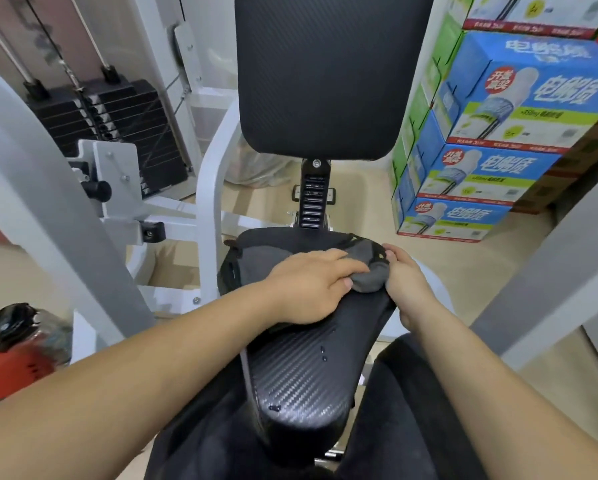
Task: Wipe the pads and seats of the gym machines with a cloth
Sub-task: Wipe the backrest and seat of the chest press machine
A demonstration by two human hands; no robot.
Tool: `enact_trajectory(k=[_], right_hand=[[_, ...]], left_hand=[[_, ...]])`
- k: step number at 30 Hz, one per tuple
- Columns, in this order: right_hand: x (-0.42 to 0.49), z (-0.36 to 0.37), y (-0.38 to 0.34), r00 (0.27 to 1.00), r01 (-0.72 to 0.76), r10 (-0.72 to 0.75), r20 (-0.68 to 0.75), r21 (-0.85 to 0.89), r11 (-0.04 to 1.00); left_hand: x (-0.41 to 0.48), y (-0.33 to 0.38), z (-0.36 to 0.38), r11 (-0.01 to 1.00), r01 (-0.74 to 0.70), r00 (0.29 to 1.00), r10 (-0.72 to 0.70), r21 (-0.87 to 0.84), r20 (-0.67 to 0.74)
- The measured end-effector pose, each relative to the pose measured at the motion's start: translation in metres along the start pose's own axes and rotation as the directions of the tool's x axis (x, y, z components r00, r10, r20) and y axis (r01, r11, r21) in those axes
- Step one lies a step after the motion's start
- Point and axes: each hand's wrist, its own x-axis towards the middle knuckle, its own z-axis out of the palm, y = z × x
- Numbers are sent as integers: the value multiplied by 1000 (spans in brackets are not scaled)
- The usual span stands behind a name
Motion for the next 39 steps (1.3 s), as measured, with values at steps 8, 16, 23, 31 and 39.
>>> enact_trajectory(k=[8, 16, 23, 31, 39], right_hand=[[0, 3, 1, 1000, -23, 22, -22, -77, 997], [-2, 5, 7, 998, -21, 15, -63, -100, 995], [-11, 8, 2, 995, 13, -17, -97, -42, 999], [-2, 12, 6, 993, 43, -50, -107, -67, 997], [-2, 14, 1, 981, 93, -100, -165, -51, 994]], left_hand=[[-150, 51, 1, 965, -256, 964, 250, -62, -90], [-106, -33, -1, 984, 83, 950, -125, -156, -286], [-124, -12, 17, 924, 77, 894, -230, -374, -384], [-13, -109, -20, 790, 511, 787, -588, -339, -186], [59, -92, -25, 864, 501, 863, -494, 51, -110]])
